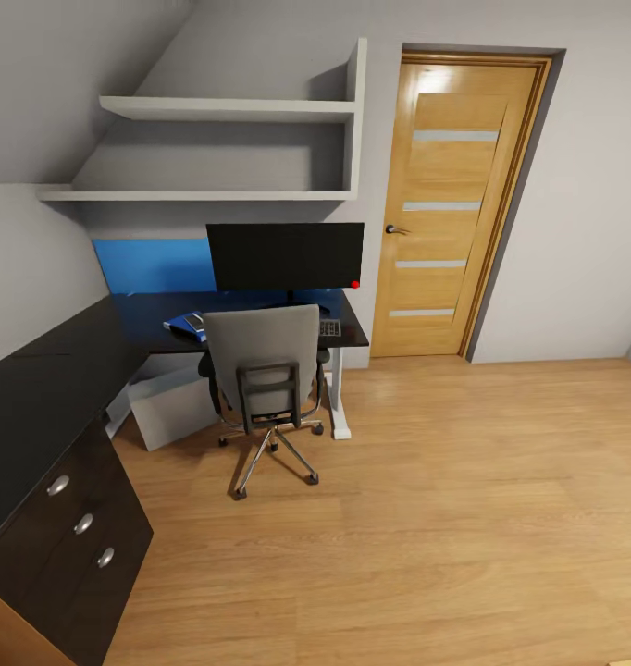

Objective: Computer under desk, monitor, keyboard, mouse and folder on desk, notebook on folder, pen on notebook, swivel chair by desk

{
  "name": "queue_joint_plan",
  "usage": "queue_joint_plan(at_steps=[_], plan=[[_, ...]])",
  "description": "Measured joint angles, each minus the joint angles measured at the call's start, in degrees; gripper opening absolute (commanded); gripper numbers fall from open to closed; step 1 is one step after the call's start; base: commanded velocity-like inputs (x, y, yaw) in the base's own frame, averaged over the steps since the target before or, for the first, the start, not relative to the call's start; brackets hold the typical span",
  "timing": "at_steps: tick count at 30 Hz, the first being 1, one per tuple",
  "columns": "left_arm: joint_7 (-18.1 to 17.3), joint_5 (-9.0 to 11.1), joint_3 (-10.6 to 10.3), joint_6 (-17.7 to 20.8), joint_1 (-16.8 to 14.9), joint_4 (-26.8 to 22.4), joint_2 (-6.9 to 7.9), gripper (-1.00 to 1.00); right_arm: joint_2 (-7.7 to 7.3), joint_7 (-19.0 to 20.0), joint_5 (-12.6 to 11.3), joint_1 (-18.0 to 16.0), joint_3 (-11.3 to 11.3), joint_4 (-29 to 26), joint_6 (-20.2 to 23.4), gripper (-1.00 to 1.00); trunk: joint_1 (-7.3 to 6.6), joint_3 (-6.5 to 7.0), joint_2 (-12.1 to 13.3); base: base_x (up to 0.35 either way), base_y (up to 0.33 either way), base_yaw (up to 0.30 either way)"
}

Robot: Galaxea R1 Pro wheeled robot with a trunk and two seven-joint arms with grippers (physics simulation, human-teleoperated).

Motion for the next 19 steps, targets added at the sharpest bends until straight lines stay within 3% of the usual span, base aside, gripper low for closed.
queue_joint_plan(at_steps=[19], plan=[[0.00, 0.00, 0.00, 0.00, 0.01, 0.00, -0.02, 1.00, 0.00, 0.00, -0.02, 0.02, 0.02, 0.00, 0.00, 1.00, 0.00, 0.00, 0.00, 0.000, 0.000, 0.000]])
